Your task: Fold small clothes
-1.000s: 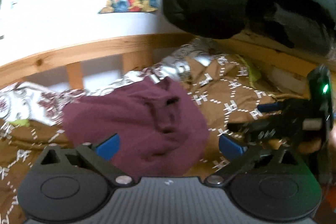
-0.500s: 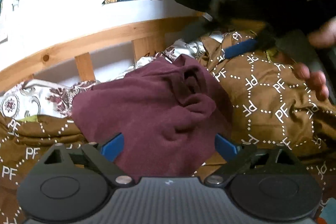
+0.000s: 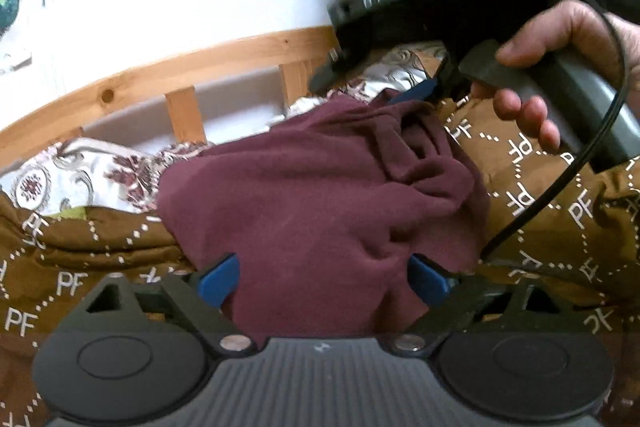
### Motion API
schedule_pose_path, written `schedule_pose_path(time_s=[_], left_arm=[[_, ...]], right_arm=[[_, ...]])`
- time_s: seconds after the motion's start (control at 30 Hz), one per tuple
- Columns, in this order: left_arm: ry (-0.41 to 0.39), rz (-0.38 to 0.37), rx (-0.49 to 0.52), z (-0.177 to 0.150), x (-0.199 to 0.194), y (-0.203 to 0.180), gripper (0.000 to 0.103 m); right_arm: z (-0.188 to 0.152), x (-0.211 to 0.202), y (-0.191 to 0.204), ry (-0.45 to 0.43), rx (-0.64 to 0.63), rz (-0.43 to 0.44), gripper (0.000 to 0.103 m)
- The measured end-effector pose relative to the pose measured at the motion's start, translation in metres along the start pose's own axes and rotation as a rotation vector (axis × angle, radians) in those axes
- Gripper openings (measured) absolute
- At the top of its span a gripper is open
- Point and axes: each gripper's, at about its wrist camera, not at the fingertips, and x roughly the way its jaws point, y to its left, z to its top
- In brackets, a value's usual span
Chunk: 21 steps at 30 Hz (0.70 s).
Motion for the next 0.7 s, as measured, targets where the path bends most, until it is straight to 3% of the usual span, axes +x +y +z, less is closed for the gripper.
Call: schedule_pose_path(time_s=[0.07, 0.17, 0.2, 0.3, 0.53, 0.7], left_arm=[[-0.023, 0.004, 0.006, 0.001, -0.002, 0.000, 0.083], [-0.045, -0.009, 0.006, 0.001, -0.004, -0.002, 0.063], [-0.046, -0.012, 0.005, 0.002, -0.004, -0.002, 0.052], [-0.055, -0.011, 0.010, 0.001, -0.004, -0.003, 0.034], [-0.055, -0.011, 0.008, 0.001, -0.004, -0.003, 0.029], [-0.043, -0.012, 0.005, 0.002, -0.003, -0.002, 0.031]], right_arm=[[-0.002, 0.002, -0.003, -0.015, -0.018, -0.023, 0.078], [-0.004, 0.004, -0.003, -0.020, -0.042, -0.034, 0.054], [-0.005, 0.005, -0.001, -0.020, -0.062, -0.043, 0.049], [-0.008, 0.007, 0.005, -0.017, -0.107, -0.058, 0.043], [-0.012, -0.002, 0.020, -0.080, -0.220, -0.123, 0.043], [-0.006, 0.002, 0.028, -0.079, -0.249, -0.112, 0.053]])
